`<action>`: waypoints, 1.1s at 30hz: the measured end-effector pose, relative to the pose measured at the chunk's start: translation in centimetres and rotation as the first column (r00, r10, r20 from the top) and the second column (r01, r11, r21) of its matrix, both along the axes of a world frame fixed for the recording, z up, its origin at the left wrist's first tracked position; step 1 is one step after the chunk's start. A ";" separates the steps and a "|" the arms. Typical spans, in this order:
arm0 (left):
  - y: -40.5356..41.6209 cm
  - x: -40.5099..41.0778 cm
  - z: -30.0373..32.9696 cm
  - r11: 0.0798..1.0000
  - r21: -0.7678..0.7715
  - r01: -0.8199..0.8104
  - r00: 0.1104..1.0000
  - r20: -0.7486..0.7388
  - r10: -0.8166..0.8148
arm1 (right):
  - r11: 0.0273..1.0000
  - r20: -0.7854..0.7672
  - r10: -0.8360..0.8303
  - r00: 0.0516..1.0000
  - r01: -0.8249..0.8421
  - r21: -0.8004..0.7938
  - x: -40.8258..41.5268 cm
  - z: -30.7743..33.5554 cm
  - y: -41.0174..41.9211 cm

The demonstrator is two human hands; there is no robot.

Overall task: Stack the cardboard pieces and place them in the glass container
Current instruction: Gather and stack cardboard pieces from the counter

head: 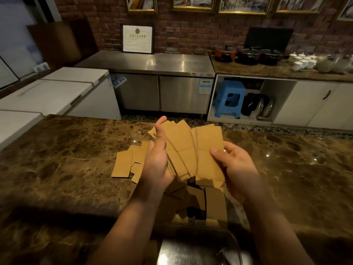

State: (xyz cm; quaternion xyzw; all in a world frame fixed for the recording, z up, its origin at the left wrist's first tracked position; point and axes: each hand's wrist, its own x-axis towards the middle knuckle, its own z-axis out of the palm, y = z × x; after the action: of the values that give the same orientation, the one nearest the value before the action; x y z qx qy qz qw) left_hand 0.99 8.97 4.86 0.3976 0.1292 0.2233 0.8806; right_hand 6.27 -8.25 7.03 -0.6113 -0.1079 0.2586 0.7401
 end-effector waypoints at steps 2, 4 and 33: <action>-0.5 0.0 0.0 0.996 -0.025 0.083 0.996 0.032 -0.083 | 0.997 0.087 0.034 0.996 -0.028 -0.070 -0.6 -0.4 0.7; -0.7 -0.1 -0.3 0.990 0.009 0.138 0.989 0.044 -0.138 | 0.989 0.183 0.041 0.982 -0.014 -0.148 -0.8 -0.6 1.1; -2.6 -0.1 0.2 0.984 -0.029 0.176 0.971 0.169 -0.169 | 0.961 0.552 -0.177 0.815 0.263 -0.080 -2.5 -1.2 2.6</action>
State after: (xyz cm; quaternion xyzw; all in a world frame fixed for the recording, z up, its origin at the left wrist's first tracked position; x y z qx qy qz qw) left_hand 0.89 6.35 5.05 0.3679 0.0255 0.1752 0.9129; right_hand 3.75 -5.62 5.81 -0.7224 -0.2200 -0.0041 0.6555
